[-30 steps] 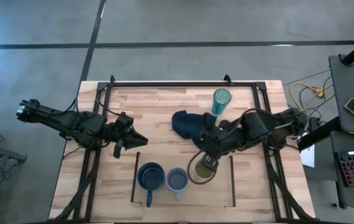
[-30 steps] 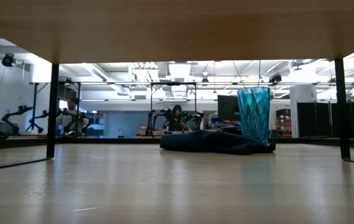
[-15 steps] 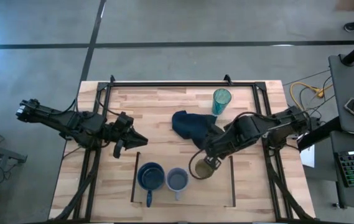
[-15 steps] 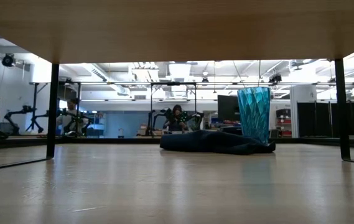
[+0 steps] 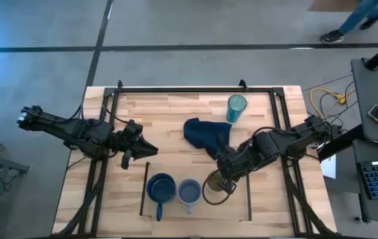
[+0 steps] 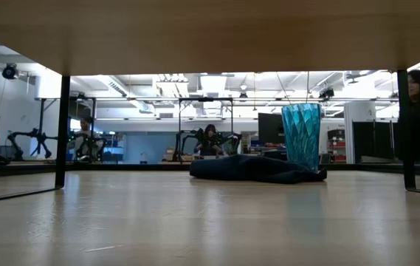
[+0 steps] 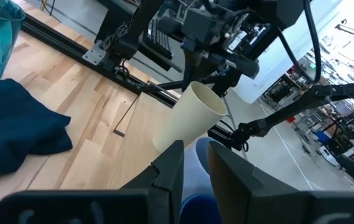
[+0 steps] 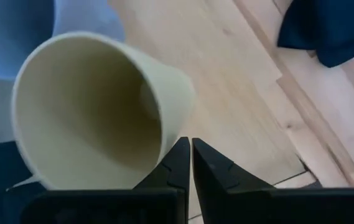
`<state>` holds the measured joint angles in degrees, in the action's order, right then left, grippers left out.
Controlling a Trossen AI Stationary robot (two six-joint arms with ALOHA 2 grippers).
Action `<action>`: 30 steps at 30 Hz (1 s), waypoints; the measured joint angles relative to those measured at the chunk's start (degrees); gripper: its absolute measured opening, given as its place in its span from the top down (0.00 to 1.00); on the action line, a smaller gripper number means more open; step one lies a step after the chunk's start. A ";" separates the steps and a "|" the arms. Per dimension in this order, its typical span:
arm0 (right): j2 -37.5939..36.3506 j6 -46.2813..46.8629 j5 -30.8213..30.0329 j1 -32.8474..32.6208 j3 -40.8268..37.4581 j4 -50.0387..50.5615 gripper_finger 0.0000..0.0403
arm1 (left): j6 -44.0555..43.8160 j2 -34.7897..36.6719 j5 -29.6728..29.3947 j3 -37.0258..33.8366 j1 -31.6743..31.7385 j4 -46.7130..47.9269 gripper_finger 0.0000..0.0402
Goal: Stack small to large cups/mugs on shelf
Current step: Put the white cup on the shelf
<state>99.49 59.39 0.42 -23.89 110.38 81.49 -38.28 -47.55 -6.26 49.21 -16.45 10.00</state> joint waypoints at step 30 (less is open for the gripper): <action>0.03 -1.34 -4.94 -0.71 0.76 -4.22 0.97 | 0.11 -0.04 0.00 -0.02 0.00 -0.01 0.85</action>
<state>99.52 58.05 -4.51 -24.60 111.13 77.26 -38.17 -47.59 -6.26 49.19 -16.45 9.99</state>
